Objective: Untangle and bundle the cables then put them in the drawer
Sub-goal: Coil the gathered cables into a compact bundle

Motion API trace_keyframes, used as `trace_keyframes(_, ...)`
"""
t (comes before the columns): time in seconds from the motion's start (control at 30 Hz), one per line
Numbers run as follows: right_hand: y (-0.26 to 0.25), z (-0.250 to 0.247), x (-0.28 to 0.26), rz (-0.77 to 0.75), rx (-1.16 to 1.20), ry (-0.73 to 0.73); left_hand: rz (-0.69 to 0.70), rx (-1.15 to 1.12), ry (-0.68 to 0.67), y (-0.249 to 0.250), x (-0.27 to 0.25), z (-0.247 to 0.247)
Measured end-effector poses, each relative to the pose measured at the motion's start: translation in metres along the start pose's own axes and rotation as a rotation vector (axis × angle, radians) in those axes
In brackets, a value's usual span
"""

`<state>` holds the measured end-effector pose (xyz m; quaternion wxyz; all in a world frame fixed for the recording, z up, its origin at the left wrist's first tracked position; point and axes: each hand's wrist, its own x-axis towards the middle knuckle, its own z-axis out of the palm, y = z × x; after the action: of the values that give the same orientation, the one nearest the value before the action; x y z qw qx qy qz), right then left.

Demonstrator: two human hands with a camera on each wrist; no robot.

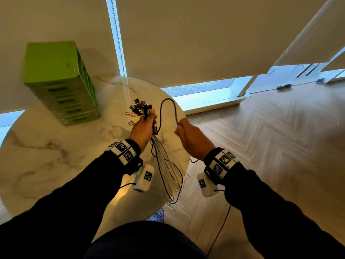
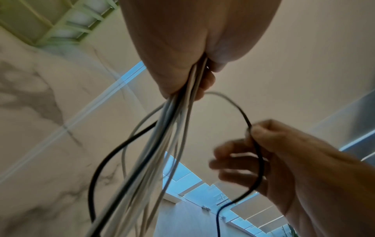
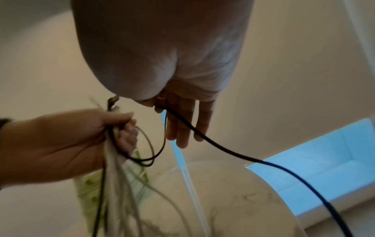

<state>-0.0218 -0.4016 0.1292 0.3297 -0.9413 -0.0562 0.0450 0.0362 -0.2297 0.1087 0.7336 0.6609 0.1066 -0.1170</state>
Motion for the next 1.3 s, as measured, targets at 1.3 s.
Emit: trace_keyframes(1.3,0.054,-0.031,-0.015,0.251,-0.081,-0.415,-0.001,0.225,-0.247,0.009,-0.004,-0.007)
